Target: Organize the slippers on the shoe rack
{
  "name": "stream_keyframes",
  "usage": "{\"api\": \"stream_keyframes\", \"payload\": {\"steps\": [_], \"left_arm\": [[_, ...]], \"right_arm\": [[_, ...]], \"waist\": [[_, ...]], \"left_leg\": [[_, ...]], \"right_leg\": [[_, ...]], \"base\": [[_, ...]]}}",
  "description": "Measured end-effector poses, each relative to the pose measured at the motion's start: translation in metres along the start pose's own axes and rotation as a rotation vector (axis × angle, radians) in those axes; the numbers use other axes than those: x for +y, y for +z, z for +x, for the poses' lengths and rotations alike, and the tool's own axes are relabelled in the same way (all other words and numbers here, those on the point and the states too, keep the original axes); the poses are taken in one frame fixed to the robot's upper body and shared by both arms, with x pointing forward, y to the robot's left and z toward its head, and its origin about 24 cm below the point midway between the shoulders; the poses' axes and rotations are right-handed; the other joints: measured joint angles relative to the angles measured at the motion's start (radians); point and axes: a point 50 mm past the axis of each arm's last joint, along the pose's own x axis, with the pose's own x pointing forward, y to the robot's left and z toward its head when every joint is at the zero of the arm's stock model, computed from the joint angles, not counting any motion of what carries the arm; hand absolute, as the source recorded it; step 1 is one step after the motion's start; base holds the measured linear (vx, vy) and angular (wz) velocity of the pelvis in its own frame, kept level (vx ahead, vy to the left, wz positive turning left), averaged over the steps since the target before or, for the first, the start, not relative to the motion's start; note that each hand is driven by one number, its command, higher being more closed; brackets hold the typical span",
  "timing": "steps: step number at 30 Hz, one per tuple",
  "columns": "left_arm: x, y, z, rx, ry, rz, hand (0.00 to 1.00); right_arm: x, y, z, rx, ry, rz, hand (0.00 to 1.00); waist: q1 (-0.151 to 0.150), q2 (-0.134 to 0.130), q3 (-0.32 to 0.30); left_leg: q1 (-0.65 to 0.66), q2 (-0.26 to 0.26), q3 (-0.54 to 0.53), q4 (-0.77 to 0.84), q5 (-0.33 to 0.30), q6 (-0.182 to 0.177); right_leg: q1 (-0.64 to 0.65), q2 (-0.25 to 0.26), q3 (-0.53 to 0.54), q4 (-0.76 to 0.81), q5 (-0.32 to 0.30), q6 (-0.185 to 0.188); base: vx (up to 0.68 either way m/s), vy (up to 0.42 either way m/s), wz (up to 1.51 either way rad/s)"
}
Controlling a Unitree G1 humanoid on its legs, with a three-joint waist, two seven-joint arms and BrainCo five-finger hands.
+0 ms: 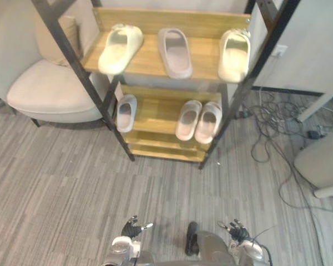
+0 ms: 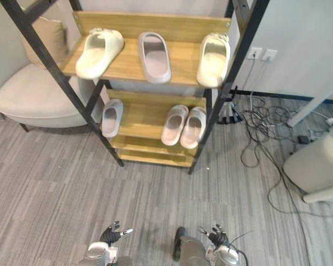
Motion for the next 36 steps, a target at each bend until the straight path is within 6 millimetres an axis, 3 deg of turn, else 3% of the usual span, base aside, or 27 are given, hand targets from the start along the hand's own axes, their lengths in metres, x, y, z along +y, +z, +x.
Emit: {"api": "stream_keyframes", "payload": {"steps": [1,3,4,5,6,7,8,11,13,15,18,20,21,23,24,28,36], "left_arm": [[-0.001,0.001,0.000,-0.004,-0.001,-0.003,0.00],[0.000,0.004,0.001,-0.016,0.001,-0.003,0.00],[0.000,0.005,0.001,-0.021,-0.001,-0.001,0.00],[-0.001,0.005,0.001,-0.020,-0.001,-0.001,0.00],[-0.001,0.005,0.001,-0.019,-0.004,-0.002,0.00],[0.003,0.005,0.001,-0.018,0.008,0.003,0.00],[0.012,0.004,0.001,-0.016,0.027,0.018,0.00],[0.027,0.002,0.001,-0.001,0.057,0.050,0.00],[0.034,-0.005,-0.001,0.026,0.071,0.055,0.00],[0.032,-0.006,-0.001,0.030,0.069,0.035,0.00],[0.029,-0.012,-0.003,0.045,0.060,0.038,0.00],[0.030,-0.014,-0.004,0.054,0.054,0.065,0.00],[0.031,-0.013,-0.004,0.053,0.054,0.068,0.00],[0.033,-0.013,-0.004,0.055,0.058,0.073,0.00],[0.034,-0.013,-0.004,0.055,0.059,0.074,0.00],[0.020,-0.018,-0.004,0.070,0.027,0.074,0.00],[0.017,-0.020,-0.005,0.079,0.008,0.087,0.00]], "right_arm": [[0.000,0.002,0.001,-0.005,-0.002,0.000,0.00],[0.003,0.003,0.001,-0.008,0.004,0.009,0.00],[0.005,0.000,0.000,-0.001,0.004,0.016,0.00],[0.005,0.000,0.000,0.001,0.002,0.019,0.00],[0.003,0.000,0.000,0.001,-0.003,0.017,0.00],[0.007,-0.003,0.000,0.016,0.002,0.028,0.00],[0.016,-0.007,-0.002,0.027,0.028,0.023,0.00],[0.025,-0.014,-0.003,0.052,0.047,0.026,0.00],[0.025,-0.013,-0.003,0.047,0.048,0.020,0.00],[0.021,-0.009,-0.001,0.037,0.035,0.019,0.00],[0.018,-0.002,0.001,0.014,0.037,-0.005,0.00],[0.018,-0.002,0.001,0.014,0.040,-0.009,0.00],[0.018,-0.002,0.001,0.014,0.042,-0.011,0.00],[0.025,-0.002,0.001,0.015,0.069,-0.034,0.00],[0.024,-0.003,0.000,0.017,0.067,-0.035,0.00],[0.013,-0.004,0.000,0.023,0.039,-0.046,0.00],[0.010,-0.013,-0.003,0.041,0.032,-0.062,0.00]], "waist": [[0.001,0.005,-0.003],[0.003,0.005,-0.003],[0.003,0.003,-0.002],[0.003,0.005,-0.003],[0.003,0.011,-0.006],[0.000,-0.009,-0.014],[0.001,-0.049,-0.022],[0.012,-0.093,-0.033],[0.012,-0.092,-0.032],[0.016,-0.071,-0.023],[0.006,-0.063,-0.016],[-0.007,-0.060,-0.015],[-0.007,-0.062,-0.016],[-0.004,-0.073,-0.023],[-0.004,-0.073,-0.024],[-0.014,-0.029,-0.043],[-0.013,-0.047,-0.071]], "left_leg": [[-0.039,0.011,0.039,-0.016,-0.020,0.033],[-0.094,0.007,0.058,-0.133,-0.022,0.038],[-0.114,-0.016,0.047,-0.301,-0.008,0.048],[-0.115,-0.043,0.006,-0.447,0.043,0.059],[-0.108,-0.055,-0.023,-0.520,0.116,0.047],[-0.082,-0.106,-0.023,-0.568,0.159,0.049],[-0.071,-0.146,-0.012,-0.602,0.167,0.059],[-0.084,-0.178,0.012,-0.564,0.138,0.086],[-0.078,-0.185,0.014,-0.538,0.105,0.092],[-0.053,-0.177,0.040,-0.530,0.039,0.085],[0.014,-0.184,0.092,-0.580,0.041,0.094],[0.043,-0.191,0.101,-0.596,0.048,0.106],[0.048,-0.187,0.099,-0.597,0.049,0.108],[0.050,-0.173,0.080,-0.592,0.048,0.107],[0.052,-0.175,0.075,-0.592,0.048,0.107],[0.108,-0.164,0.050,-0.630,0.052,0.101],[0.179,-0.173,0.035,-0.684,0.063,0.082]], "right_leg": [[0.034,-0.008,0.003,-0.028,0.001,0.005],[0.052,-0.025,0.013,-0.051,0.005,0.032],[0.060,-0.048,0.017,-0.053,0.001,0.059],[0.062,-0.062,0.025,-0.051,-0.008,0.094],[0.060,-0.063,0.031,-0.051,-0.012,0.113],[0.064,-0.090,0.065,-0.071,-0.005,0.141],[0.061,-0.117,0.073,-0.089,0.000,0.145],[0.066,-0.152,0.088,-0.111,0.014,0.166],[0.074,-0.159,0.092,-0.108,0.018,0.165],[0.012,-0.171,0.132,0.023,-0.005,0.165],[-0.136,-0.209,0.154,0.301,-0.010,0.156],[-0.156,-0.228,0.106,0.343,-0.040,0.136],[-0.155,-0.221,0.089,0.333,-0.054,0.138],[-0.156,-0.131,0.021,0.193,-0.061,0.109],[-0.146,-0.132,0.001,0.180,-0.065,0.105],[-0.042,-0.086,0.006,0.050,-0.050,0.098],[0.062,-0.059,0.012,-0.095,0.006,0.108]], "base": [[0.22,0.078,-0.08],[0.19,0.184,-0.13],[0.18,0.300,-0.09],[0.15,0.298,-0.09],[0.16,0.318,-0.08],[0.17,0.295,-0.04],[0.19,0.252,0.01],[0.20,0.178,-0.04],[0.14,0.132,-0.20],[0.07,0.109,-0.52],[0.07,0.171,-0.66],[0.13,0.041,-0.26],[0.16,-0.042,-0.22],[0.15,-0.153,-0.18],[0.16,-0.145,-0.14],[0.17,-0.092,-0.14],[0.10,-0.008,-0.08]]}}
